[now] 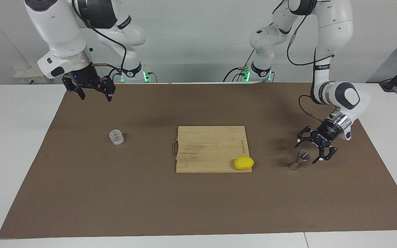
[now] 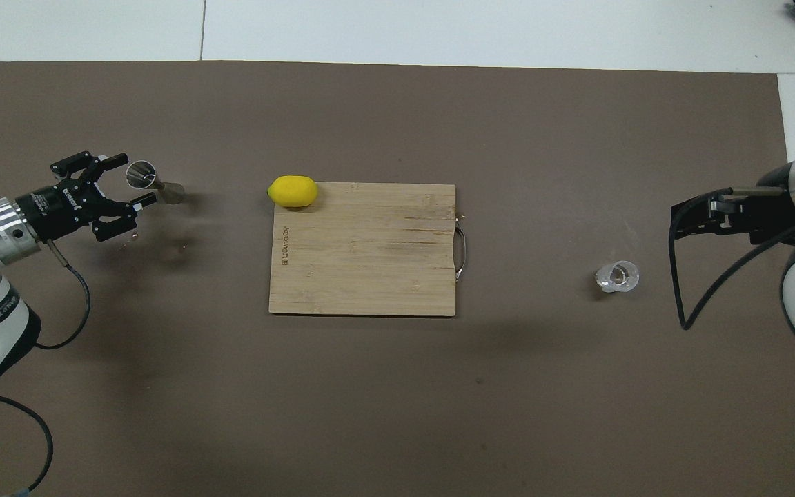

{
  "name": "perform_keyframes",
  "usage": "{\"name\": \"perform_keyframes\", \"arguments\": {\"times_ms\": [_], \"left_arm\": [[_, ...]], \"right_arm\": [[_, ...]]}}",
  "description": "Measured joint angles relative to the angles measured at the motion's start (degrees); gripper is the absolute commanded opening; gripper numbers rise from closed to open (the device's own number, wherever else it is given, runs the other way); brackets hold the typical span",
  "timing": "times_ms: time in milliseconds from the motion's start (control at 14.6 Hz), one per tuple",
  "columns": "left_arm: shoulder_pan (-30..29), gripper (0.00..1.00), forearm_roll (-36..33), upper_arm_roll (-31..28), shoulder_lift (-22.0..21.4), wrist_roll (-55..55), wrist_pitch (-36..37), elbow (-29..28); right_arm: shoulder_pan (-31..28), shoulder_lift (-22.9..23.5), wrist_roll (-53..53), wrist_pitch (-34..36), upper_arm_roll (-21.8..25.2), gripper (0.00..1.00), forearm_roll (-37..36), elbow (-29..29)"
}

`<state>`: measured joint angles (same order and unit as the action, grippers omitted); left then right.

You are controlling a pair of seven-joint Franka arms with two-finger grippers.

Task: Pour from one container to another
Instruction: 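Close the left gripper around the small metal cup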

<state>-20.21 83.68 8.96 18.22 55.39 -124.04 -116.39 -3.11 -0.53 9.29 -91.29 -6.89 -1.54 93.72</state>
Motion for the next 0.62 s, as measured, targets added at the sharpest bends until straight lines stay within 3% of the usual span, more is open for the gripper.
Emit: {"name": "perform_keyframes", "arguments": {"times_ms": [69,206,275,618], "left_arm": [[0.0,0.61,0.01,-0.01,0.0,0.03,-0.03,-0.12],[0.0,0.14,0.03,-0.01,0.0,0.04,-0.04,-0.27],[0.0,0.0,0.04,-0.01,0.0,0.06,-0.04,-0.28],[0.01,0.0,0.05,0.0,0.01,0.08,-0.05,-0.3]], "right_arm": [[0.0,0.0,0.0,0.0,0.0,1.0,0.0,0.0],[0.0,0.0,0.0,0.0,0.0,1.0,0.0,0.0],[0.0,0.0,0.0,0.0,0.0,1.0,0.0,0.0],[0.0,0.0,-0.01,0.0,0.0,1.0,0.0,0.0]]}}
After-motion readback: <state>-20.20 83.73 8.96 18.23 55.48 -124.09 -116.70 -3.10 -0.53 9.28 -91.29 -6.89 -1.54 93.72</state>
